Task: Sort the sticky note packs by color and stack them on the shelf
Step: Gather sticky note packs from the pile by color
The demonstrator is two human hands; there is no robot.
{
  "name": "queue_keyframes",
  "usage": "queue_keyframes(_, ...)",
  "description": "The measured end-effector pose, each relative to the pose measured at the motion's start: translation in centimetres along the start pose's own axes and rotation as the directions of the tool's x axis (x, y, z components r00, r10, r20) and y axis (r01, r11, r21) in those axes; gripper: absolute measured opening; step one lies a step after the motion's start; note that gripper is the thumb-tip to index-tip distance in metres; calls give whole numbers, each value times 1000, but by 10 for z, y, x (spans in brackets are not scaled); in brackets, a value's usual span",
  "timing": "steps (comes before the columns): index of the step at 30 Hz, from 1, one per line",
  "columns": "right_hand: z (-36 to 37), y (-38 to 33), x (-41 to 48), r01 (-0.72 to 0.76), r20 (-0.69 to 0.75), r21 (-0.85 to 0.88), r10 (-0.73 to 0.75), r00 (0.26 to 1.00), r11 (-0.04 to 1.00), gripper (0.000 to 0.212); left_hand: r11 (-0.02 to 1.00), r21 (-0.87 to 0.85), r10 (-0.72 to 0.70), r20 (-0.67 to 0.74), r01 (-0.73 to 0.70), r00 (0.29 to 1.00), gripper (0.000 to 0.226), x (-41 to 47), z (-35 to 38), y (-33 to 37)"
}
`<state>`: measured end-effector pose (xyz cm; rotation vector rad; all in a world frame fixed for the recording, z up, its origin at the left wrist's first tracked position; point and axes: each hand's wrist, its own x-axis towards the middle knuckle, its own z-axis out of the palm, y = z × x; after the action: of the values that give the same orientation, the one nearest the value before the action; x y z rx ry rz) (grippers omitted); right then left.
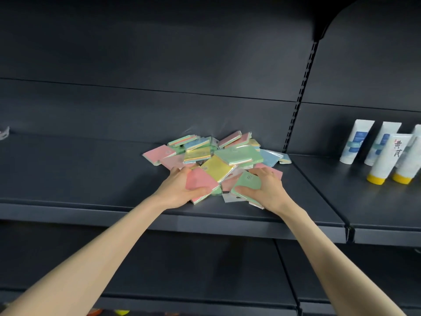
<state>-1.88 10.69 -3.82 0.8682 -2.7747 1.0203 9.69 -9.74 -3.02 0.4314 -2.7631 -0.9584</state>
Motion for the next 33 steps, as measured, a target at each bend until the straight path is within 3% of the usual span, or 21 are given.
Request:
queue_keyframes(4,-2,3,-2,-10,43,67,8,999,998,64,997,-80,-1,46,5,999,77,-4,0,1)
queue_keyframes(8,-3,2,-2,-15,50,68,11,999,998,46,989,-144,-38,-16,35,999,72,-3,1,0)
queue_keyframes(12,-3,5,-1,8,-16,54,-7,1000,999,47,982,-177,-72,-69,59,995,76,-3,2,-4)
queue_keyframes(21,-9,-1,-11,50,-180,326,10,984,944,50,914,-397,-27,-277,-89,961,61,-19,3,2)
queue_keyframes(27,-1,-38,-4,201,-204,297,-144,968,933,39,894,-429,-58,-398,-130,916,55,-35,-20,-10)
queue_keyframes(33,25,-97,23,282,-195,261,-236,952,923,35,867,-484,-114,-429,-121,896,50,-38,-78,-37)
